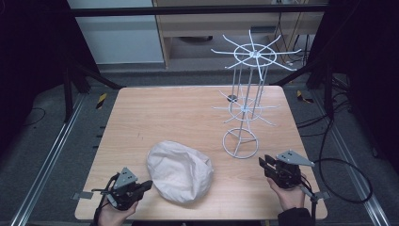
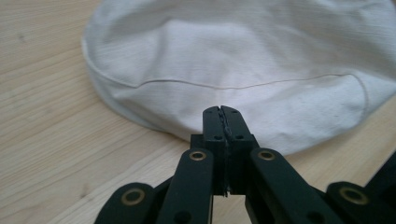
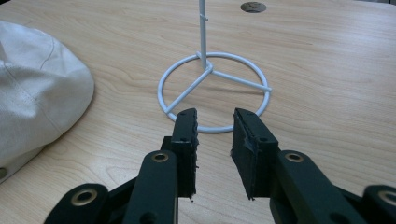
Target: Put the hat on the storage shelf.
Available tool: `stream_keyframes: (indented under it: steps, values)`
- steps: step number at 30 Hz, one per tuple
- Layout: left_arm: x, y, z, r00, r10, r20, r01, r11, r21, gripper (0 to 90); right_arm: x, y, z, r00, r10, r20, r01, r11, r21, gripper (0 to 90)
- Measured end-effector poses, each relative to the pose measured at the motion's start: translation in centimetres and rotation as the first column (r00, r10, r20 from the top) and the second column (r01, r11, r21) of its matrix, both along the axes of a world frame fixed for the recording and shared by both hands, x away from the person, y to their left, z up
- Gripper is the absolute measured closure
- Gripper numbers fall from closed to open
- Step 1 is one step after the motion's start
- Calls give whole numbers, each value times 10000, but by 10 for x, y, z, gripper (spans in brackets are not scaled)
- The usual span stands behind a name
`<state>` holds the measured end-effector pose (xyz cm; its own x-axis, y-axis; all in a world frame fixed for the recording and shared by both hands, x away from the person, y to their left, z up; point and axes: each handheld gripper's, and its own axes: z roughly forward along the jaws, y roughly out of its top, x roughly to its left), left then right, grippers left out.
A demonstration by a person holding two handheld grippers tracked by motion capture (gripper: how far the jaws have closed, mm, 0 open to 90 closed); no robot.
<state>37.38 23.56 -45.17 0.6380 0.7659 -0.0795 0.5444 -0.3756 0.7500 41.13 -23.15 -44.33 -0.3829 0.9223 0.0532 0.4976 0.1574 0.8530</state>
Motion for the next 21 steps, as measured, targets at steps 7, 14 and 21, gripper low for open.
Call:
stream_keyframes:
  steps: [7, 14, 21]
  values:
    - [-7, -25, -2, 9976, -687, -109, 689, 9974, 198, 895, 1, -1, -1, 10000, -6, 16, 6, 10000, -54, 707]
    - [-12, -44, -3, 9921, -1241, -205, 1246, 9919, 256, 895, 0, -2, -1, 10000, -37, -45, 37, 10000, 72, 708]
    - [-17, -64, -6, 9825, -1836, -298, 1848, 9819, 406, 895, 1, -4, -3, 9999, -98, 30, 98, 9999, 47, 705]
